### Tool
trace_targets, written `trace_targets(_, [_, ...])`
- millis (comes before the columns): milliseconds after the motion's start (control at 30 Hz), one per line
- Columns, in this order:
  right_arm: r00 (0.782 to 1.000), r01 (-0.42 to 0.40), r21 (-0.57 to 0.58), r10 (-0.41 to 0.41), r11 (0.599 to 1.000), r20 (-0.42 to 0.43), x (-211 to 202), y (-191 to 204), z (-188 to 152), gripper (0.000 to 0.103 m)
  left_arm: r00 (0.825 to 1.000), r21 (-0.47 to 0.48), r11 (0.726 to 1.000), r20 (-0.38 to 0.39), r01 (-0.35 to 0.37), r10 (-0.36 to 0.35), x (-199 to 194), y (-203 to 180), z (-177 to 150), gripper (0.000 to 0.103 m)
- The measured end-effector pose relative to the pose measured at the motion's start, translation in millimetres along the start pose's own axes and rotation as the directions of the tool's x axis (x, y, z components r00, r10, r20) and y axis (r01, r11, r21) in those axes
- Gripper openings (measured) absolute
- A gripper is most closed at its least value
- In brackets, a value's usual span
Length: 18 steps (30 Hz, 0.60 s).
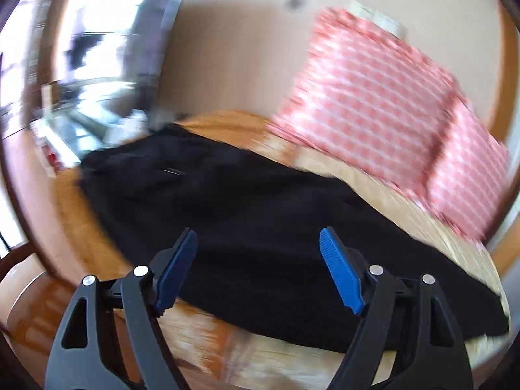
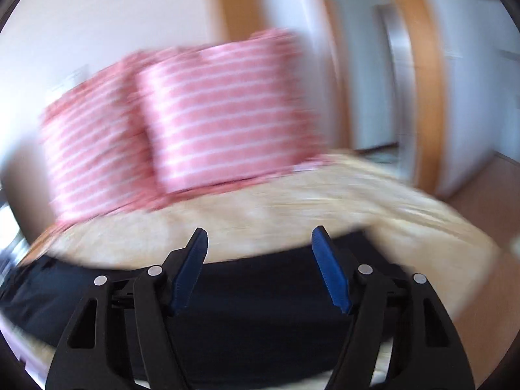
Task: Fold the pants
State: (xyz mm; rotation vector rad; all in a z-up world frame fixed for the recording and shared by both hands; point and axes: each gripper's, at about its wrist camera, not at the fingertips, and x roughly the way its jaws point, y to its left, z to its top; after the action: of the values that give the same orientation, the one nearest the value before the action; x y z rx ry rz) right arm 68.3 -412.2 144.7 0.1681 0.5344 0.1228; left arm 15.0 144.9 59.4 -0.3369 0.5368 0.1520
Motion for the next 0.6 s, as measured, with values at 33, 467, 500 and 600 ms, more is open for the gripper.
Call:
trace_targets(33, [0.987,-0.151,-0.084,0.145,0.985,-0.074,25.3,38.5,6.7,0.063,0.999,0.037,0.998,-0.025,0.047,-0.047,6.9,-15.3,-4.7,0.078])
trace_targets(467, [0.673,-0.686,-0.321,0.4,0.653,-0.623,211.5,295.5,-16.7,0.044,0.992,0.249,0.964,-0.107,0.093,-0.068,40.2,-76.1,-53.5,0.096])
trace_targets(500, [0.674,-0.685,-0.337,0.385,0.646,-0.631,216.4,301.4,-19.4,0.043,0.993,0.266,0.96,-0.104,0.083,-0.057,40.0,-78.6,-55.5,0.098])
trace_targets(600, [0.673,-0.687,-0.363,0.363,0.63,-0.645,227.0,313.7,-23.9,0.036,0.995,0.301,0.952,-0.095,0.06,-0.032,40.7,-82.2,-60.1,0.101])
